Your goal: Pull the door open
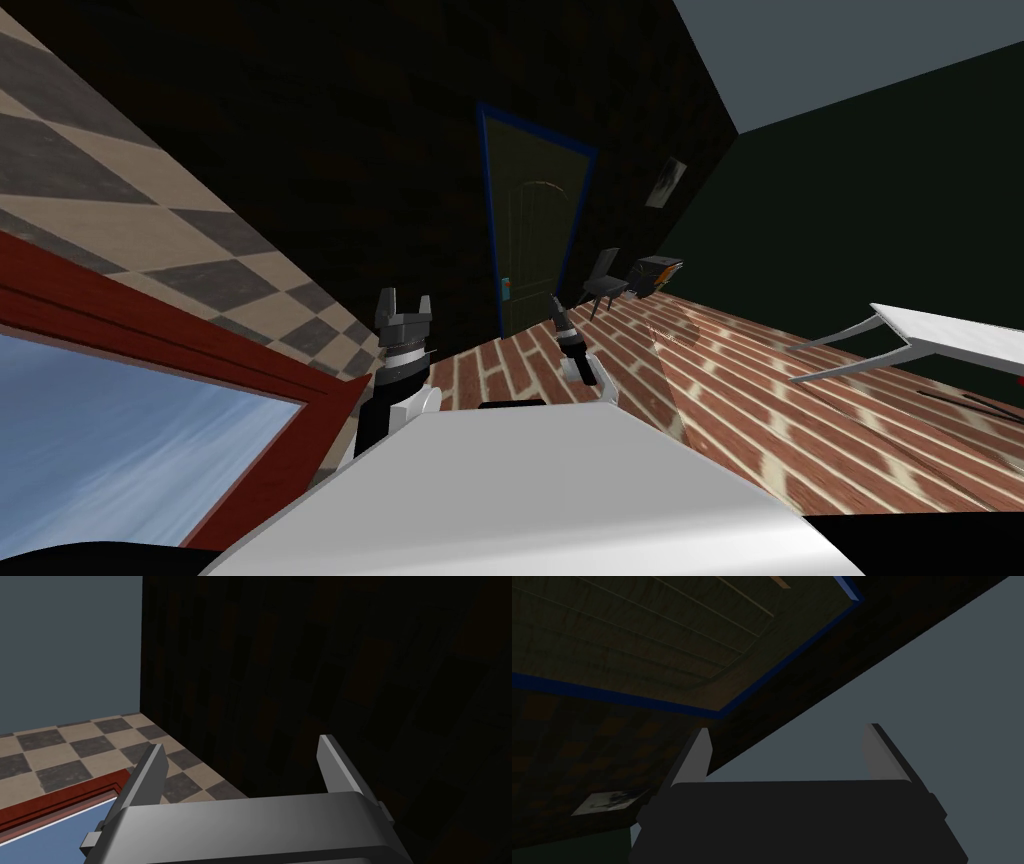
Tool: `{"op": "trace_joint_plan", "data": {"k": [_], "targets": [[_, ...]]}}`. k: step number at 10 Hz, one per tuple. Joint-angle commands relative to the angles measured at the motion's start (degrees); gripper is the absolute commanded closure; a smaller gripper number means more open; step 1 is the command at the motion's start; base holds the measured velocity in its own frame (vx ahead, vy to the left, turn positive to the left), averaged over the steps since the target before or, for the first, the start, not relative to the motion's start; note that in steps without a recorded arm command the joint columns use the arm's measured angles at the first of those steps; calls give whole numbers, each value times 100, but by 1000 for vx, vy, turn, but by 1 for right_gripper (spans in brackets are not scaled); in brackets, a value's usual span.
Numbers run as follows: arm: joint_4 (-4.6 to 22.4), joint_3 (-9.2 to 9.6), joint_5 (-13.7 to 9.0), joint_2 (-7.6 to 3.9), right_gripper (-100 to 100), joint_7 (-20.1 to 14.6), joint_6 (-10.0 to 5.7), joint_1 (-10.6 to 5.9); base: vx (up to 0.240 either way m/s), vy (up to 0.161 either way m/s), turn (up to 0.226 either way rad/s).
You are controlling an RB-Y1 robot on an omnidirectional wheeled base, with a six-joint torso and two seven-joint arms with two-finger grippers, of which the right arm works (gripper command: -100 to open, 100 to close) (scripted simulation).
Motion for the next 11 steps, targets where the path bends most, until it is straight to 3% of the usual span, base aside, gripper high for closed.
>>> {"op": "trace_joint_plan", "data": {"k": [1,2,3,9,10,11], "targets": [[233,-22,78,-22,-100,146,9,-121,65,15,0],[415,-33,149,-31,-100,274,29,-219,82,25,2],[415,-33,149,-31,-100,274,29,-219,59,15,1],[1472,-96,582,-54,-100,1049,152,-816,87,26,2],[1521,-96,582,-54,-100,1049,152,-816,64,10,2],[1706,-107,654,-55,-100,1179,173,-915,60,14,2]]}}
